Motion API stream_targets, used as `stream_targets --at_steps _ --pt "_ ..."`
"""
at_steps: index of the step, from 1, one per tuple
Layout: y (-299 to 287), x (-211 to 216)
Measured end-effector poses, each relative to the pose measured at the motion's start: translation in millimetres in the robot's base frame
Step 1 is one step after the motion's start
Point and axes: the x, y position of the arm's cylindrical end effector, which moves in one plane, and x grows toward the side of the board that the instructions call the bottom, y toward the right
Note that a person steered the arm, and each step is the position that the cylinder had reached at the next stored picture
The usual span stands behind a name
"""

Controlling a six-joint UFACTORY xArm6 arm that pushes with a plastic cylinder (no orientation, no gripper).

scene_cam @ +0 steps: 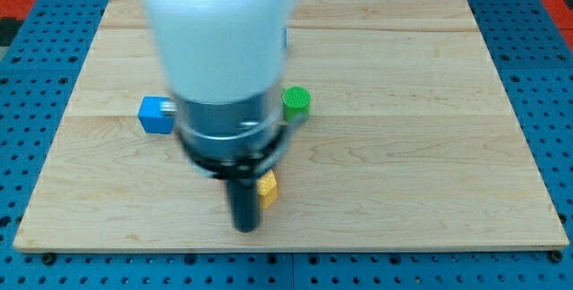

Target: Push yellow hexagon up and a bit right

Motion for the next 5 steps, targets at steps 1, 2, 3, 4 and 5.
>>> stream_targets --at_steps 1,2,3,4,5 --pt "-50 -8" --pt "-42 -20" --pt "-27 -21" --pt "-3 -21" --pt "13 -23"
